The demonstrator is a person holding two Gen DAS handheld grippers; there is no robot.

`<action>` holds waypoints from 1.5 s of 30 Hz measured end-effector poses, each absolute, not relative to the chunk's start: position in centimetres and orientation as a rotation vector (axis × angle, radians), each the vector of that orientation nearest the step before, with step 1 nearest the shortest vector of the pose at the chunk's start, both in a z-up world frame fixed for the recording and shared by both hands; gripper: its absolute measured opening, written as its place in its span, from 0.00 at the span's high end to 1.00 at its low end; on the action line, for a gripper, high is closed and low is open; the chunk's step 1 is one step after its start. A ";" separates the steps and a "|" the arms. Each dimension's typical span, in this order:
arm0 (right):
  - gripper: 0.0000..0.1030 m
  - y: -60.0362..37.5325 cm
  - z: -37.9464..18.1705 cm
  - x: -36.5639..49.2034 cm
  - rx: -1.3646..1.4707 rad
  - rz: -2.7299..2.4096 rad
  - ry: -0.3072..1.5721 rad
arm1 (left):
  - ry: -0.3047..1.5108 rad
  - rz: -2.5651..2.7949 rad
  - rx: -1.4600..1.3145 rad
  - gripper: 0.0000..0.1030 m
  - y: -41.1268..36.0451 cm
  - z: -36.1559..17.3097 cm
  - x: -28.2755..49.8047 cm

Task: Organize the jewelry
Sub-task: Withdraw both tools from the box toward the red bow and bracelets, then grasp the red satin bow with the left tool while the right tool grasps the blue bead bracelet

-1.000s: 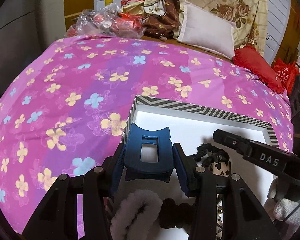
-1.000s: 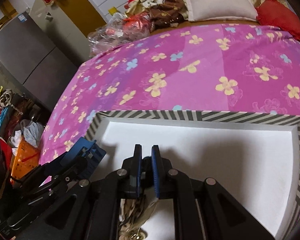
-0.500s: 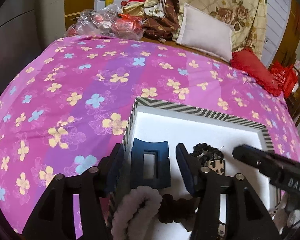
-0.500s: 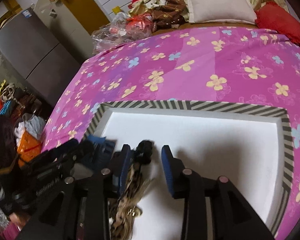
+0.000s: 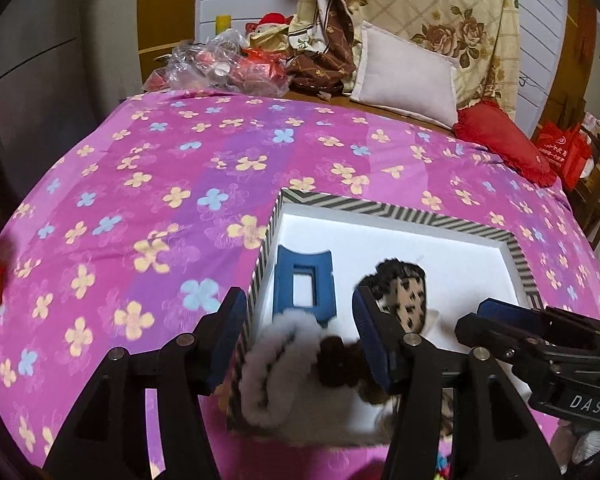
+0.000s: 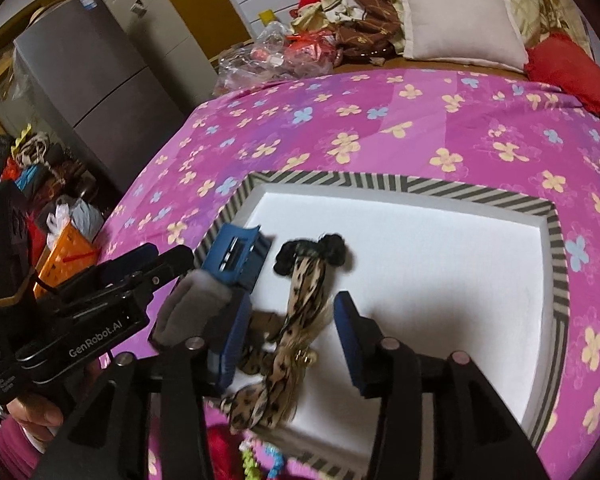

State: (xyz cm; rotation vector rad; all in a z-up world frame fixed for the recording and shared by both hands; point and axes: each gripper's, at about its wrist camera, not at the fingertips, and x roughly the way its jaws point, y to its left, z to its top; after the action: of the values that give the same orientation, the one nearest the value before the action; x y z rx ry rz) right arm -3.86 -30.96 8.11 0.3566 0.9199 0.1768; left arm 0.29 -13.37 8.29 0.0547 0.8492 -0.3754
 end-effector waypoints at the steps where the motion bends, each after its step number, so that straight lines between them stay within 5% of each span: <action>1: 0.54 -30.9 8.2 -4.2 0.354 0.176 0.919 | 0.845 -0.371 0.060 0.43 -13.3 8.4 -0.2; 23: 0.42 -30.6 9.1 -14.7 0.334 0.101 0.889 | 0.848 -0.320 0.097 0.43 -12.4 8.4 -8.9; 45: 0.41 -35.0 6.2 -25.8 0.329 0.028 0.948 | 0.974 -0.353 0.004 0.43 -10.0 5.6 -14.3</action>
State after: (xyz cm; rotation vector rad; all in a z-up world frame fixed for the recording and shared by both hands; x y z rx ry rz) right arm -25.80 -35.03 6.21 0.3292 0.9475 0.0284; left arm -14.26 -10.02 5.61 0.0039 0.9743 -0.3528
